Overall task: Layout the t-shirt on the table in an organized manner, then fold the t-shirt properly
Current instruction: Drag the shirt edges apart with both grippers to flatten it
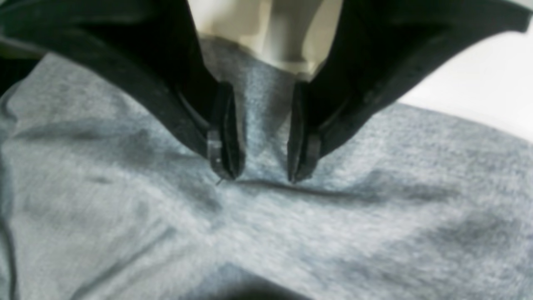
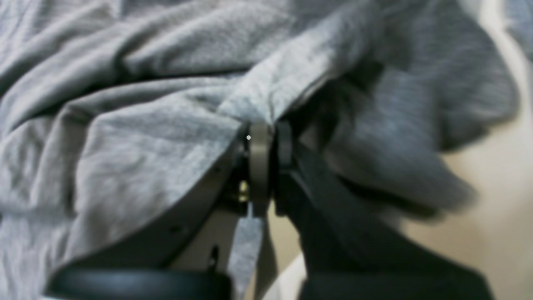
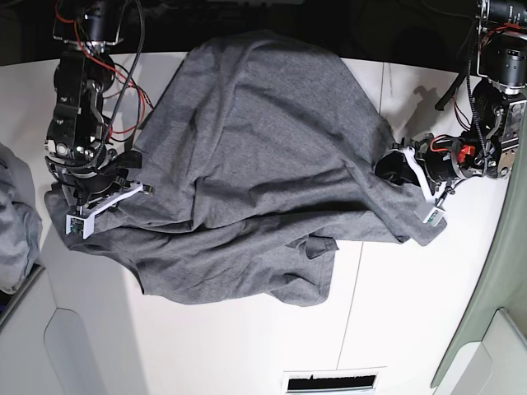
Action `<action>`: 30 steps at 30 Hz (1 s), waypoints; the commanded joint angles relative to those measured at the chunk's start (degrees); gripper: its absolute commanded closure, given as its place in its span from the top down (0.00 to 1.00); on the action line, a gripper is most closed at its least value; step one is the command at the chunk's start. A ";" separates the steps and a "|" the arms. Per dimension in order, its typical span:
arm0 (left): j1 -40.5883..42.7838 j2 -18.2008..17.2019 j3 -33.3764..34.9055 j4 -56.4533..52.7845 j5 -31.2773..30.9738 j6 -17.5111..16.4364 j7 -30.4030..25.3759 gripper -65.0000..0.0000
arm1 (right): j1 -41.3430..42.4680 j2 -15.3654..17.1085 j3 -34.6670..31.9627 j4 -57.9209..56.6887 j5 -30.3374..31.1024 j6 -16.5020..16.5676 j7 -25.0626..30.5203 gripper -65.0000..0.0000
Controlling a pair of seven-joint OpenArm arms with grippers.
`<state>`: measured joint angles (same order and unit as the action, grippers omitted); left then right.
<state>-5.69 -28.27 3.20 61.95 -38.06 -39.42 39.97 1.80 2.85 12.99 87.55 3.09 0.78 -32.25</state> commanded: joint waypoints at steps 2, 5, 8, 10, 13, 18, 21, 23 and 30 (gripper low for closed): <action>-1.79 -0.96 -0.20 -2.01 2.32 0.87 0.94 0.35 | -3.52 0.39 0.79 6.08 0.33 0.07 -0.20 0.00; -3.85 -0.92 -0.20 -4.52 2.29 0.87 0.92 0.35 | -9.84 0.98 1.75 12.20 0.37 0.04 -1.09 0.00; -4.81 -1.14 -0.20 -5.27 2.97 0.90 0.96 0.35 | -16.50 1.25 2.73 16.15 0.50 0.04 -1.09 0.00; -4.94 -1.27 -0.20 -5.29 3.28 1.03 0.96 0.35 | -20.81 1.25 2.89 17.31 2.47 0.07 -1.14 0.00; -5.01 -1.29 -0.20 -5.29 3.28 1.05 0.94 0.35 | -25.66 1.05 2.86 17.42 6.71 1.14 -1.20 0.25; -5.81 -1.36 -0.20 -5.29 3.91 1.05 0.96 0.35 | -28.33 0.94 2.91 19.04 7.85 1.09 -0.57 0.36; -5.95 -2.01 -0.20 -5.29 4.22 1.09 0.94 0.35 | -27.74 0.94 2.91 23.78 7.93 1.09 -0.02 0.36; -6.08 -2.54 -0.22 -5.29 4.17 1.11 0.94 0.35 | -25.90 0.94 2.91 26.93 8.22 0.96 1.79 0.36; -6.84 -3.76 -0.22 -4.79 0.15 1.22 0.98 0.35 | -10.14 0.94 2.60 20.24 8.74 2.58 3.65 0.36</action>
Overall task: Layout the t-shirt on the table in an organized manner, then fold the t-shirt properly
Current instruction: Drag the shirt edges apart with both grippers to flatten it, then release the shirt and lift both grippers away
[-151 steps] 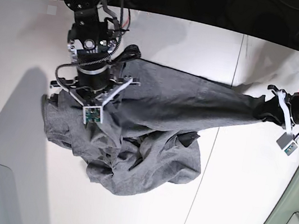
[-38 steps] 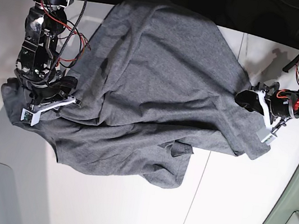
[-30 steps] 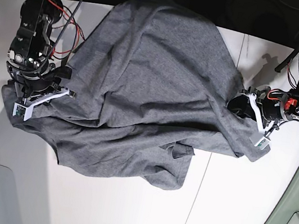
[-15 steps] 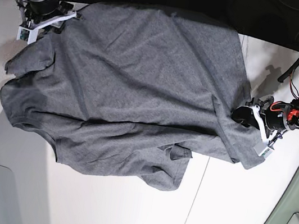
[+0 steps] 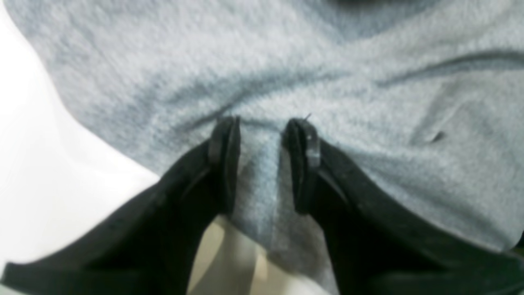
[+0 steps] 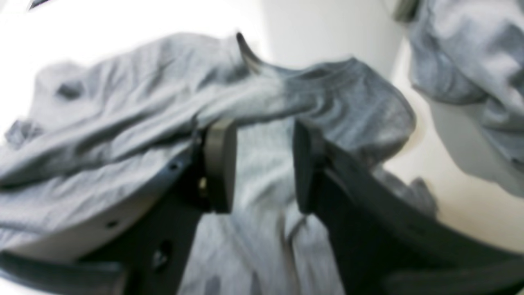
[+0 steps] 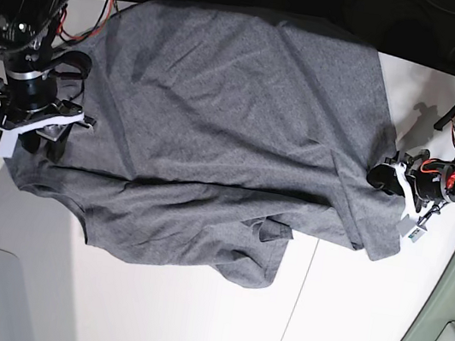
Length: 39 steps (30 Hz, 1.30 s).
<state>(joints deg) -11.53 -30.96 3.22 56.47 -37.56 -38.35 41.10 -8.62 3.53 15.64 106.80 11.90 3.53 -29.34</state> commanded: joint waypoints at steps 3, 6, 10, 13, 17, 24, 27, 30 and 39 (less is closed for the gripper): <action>-1.01 -1.20 -0.24 0.76 -0.31 -0.04 -0.11 0.35 | 7.45 0.28 -1.11 -8.94 0.15 4.48 1.62 0.36; -1.01 -1.46 -0.24 0.74 0.22 0.04 -0.11 0.35 | 14.40 0.55 -3.82 -20.26 0.11 7.87 2.80 0.36; -1.01 -1.62 -0.24 0.74 4.33 2.95 -0.20 0.35 | 21.94 0.59 -9.38 -33.38 -0.07 10.49 3.80 0.36; -1.01 -1.70 -0.24 0.72 8.50 6.08 -0.28 0.35 | 26.08 0.61 -13.42 -41.59 -4.20 9.99 5.77 0.36; -1.03 -2.58 -0.24 0.50 10.10 7.74 -0.76 0.35 | 30.38 1.07 -14.58 -50.07 -6.78 5.46 5.81 0.36; -2.49 -5.09 -0.24 0.48 12.50 6.01 -2.64 0.35 | 31.91 6.36 -14.58 -52.06 -6.78 -0.98 6.36 0.36; -4.37 -5.07 -0.22 0.48 13.00 5.55 -2.62 0.35 | 31.74 8.07 -14.47 -52.06 -6.80 -5.07 4.26 0.36; -6.19 -5.07 -0.17 0.46 12.98 5.55 -2.51 0.35 | 31.69 8.35 -13.16 -51.98 -8.04 -7.28 1.20 0.36; -6.29 -6.82 -0.20 2.27 -10.88 -1.65 8.50 0.35 | 31.32 8.41 -9.94 -40.74 -6.99 -2.71 -4.04 0.36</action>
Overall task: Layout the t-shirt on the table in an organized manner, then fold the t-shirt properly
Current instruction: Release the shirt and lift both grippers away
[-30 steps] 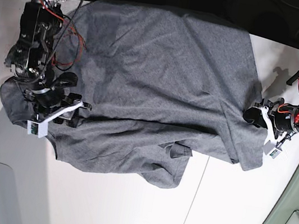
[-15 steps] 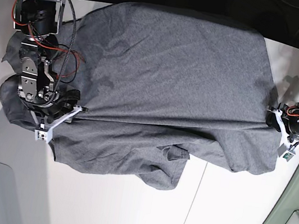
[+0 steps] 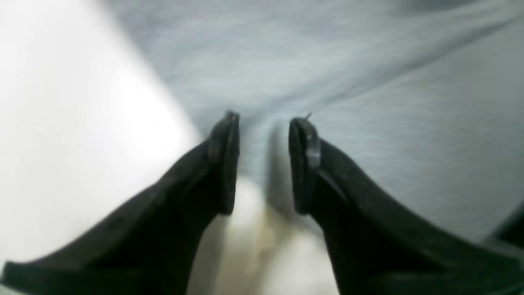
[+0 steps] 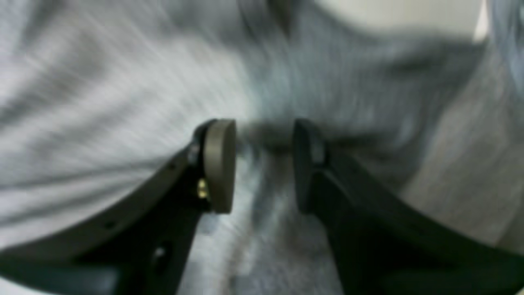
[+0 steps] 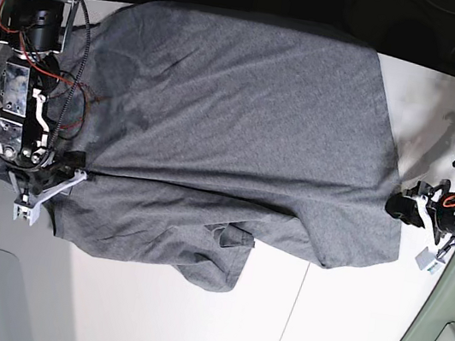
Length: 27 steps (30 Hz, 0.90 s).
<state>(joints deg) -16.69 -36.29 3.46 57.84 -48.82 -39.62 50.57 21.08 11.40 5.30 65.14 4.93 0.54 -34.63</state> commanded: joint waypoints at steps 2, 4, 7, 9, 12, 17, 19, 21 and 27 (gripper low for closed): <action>1.49 -3.45 -0.55 3.02 -7.41 -0.38 1.18 0.35 | -0.26 1.05 0.87 6.27 0.00 0.81 -0.81 0.36; 4.79 -5.14 -1.29 5.84 -10.82 -0.38 2.12 0.35 | -3.02 2.21 1.09 11.06 0.17 0.98 -2.62 0.38; 9.94 -5.81 -4.61 10.03 -11.61 -0.38 2.58 0.35 | -7.82 4.26 1.46 15.80 1.11 0.96 -2.64 0.41; 13.44 -5.79 -7.43 12.87 -13.46 -0.38 3.32 0.35 | -11.08 5.53 2.23 18.40 2.45 1.01 -2.73 0.41; 20.00 -5.75 -12.11 17.51 -15.78 -0.38 3.74 0.35 | -17.29 6.97 4.66 23.15 3.74 1.46 -2.89 0.41; 30.01 -5.25 -19.08 23.34 -17.14 -0.38 4.15 0.35 | -26.56 7.82 12.26 28.85 8.04 5.35 -3.06 0.46; 33.05 -4.76 -21.53 25.27 -18.29 -0.38 4.63 0.35 | -28.55 7.98 15.98 29.11 10.62 6.93 -3.58 0.49; 36.17 -3.61 -24.24 26.53 -19.39 -0.38 5.75 0.37 | -30.60 7.98 19.91 29.11 13.33 8.98 -4.04 0.51; 44.41 -0.39 -26.69 26.71 -22.67 -0.38 7.19 0.49 | -34.75 8.00 29.59 29.07 19.71 12.83 -4.92 0.51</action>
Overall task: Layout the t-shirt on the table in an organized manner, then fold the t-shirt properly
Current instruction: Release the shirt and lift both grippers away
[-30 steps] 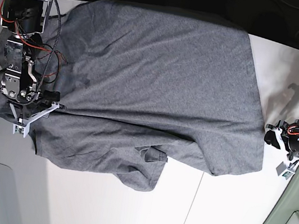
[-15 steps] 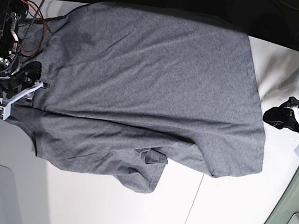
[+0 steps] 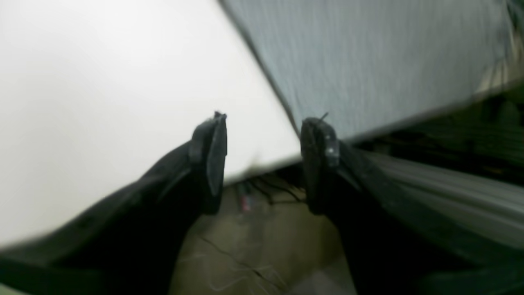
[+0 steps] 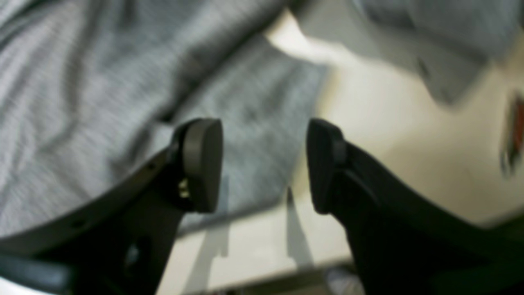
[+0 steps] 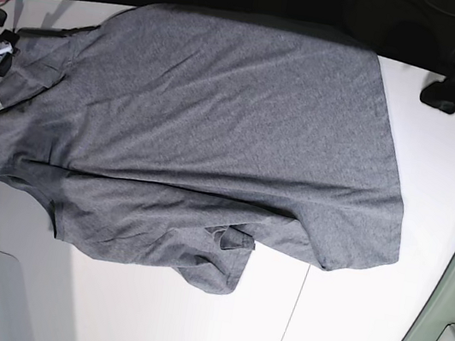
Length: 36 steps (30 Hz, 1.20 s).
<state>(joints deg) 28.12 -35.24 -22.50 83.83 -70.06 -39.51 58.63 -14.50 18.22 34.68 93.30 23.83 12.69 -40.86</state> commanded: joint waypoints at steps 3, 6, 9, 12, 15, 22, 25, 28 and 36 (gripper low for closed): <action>3.13 1.18 -0.72 1.73 -1.95 -0.49 -0.87 0.49 | -0.79 1.46 2.03 0.66 2.40 1.29 0.28 0.51; 6.27 4.33 -0.72 3.23 -1.90 -0.49 -0.63 0.49 | -2.67 2.10 2.01 -0.28 2.78 1.46 0.31 0.51; 8.50 7.17 -0.72 3.43 -1.68 -0.49 -0.48 0.49 | -3.87 2.10 2.01 -0.57 3.21 2.34 0.31 0.51; 10.62 9.64 -0.72 3.43 -0.52 -0.49 -0.52 0.49 | -4.79 2.12 2.01 -0.83 3.19 2.34 0.33 0.51; 11.10 12.28 -0.72 3.43 5.35 -0.49 -2.03 0.49 | -5.07 2.12 2.01 -1.44 3.19 2.36 0.42 0.51; 10.93 14.60 2.10 3.39 21.70 -0.49 -17.46 0.49 | -5.01 2.14 2.01 -7.72 3.65 2.38 3.65 0.51; 10.36 14.60 5.40 3.32 24.37 -0.49 -20.98 0.49 | -4.70 2.12 2.01 -9.90 4.72 2.93 4.63 0.51; 8.83 14.64 7.69 3.32 25.38 -0.49 -21.16 0.49 | -4.09 2.12 2.01 -10.27 6.08 3.72 4.61 0.51; 7.45 14.53 -0.17 4.57 21.35 -0.49 -16.24 0.49 | -1.57 3.26 2.01 -10.27 6.43 3.74 4.17 0.51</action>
<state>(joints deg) 35.20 -20.14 -22.48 87.37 -48.01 -39.42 43.24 -16.40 19.97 36.23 82.21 29.78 16.03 -37.56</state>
